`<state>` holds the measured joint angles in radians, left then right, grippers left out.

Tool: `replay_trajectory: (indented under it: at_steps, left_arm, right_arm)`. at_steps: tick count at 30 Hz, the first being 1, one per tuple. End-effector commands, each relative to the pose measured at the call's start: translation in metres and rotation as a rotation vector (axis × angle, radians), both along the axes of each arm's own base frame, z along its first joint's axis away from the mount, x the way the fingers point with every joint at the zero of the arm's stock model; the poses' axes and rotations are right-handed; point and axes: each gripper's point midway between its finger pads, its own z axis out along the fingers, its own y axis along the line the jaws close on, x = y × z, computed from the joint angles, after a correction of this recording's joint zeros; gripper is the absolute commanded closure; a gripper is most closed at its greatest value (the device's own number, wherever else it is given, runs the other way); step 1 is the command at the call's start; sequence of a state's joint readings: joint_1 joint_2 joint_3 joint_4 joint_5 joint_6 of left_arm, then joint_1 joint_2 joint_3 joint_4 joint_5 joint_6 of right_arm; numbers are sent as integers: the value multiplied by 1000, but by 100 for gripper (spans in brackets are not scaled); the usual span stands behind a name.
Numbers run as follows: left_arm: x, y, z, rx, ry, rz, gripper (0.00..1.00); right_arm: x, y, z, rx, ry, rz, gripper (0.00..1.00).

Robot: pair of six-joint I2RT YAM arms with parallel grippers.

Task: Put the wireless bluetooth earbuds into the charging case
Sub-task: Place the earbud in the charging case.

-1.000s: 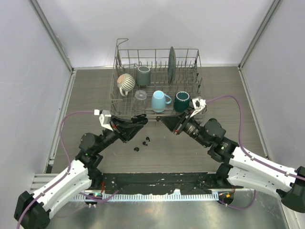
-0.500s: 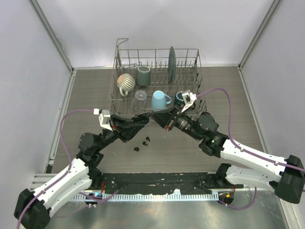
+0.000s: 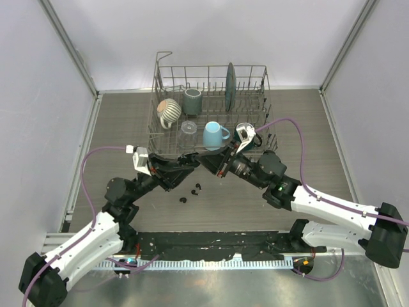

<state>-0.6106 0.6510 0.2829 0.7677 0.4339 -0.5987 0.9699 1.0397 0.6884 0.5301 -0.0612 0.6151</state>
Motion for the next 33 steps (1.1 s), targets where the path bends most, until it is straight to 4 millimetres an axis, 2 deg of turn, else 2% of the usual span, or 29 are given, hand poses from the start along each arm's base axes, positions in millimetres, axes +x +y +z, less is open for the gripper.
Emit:
replay_trajectory:
  at_steps: [1, 5, 13, 19, 24, 27, 33]
  left_arm:
    - [-8, 2, 37, -60, -97, -15, 100]
    - [-7, 2, 36, -60, -98, -13, 100]
    - [-5, 5, 40, -71, -117, 11, 100]
    - [-4, 8, 43, -79, -129, 32, 100]
    - [-3, 9, 42, -81, -134, 45, 100]
    - [-3, 10, 44, -81, -140, 47, 100]
    - [-3, 10, 43, -80, -140, 46, 100]
  right_arm:
    - [2, 0, 28, 47, -81, -27, 99]
    - [2, 3, 24, 27, -88, -28, 98]
    - [0, 3, -1, -68, -75, -52, 96]
    - [2, -9, -4, -93, -73, -104, 96]
    - [2, -11, -3, -107, -74, -107, 94]
    - [1, -8, -3, -114, -66, -96, 91]
    - [1, -4, 0, -110, -56, -85, 77]
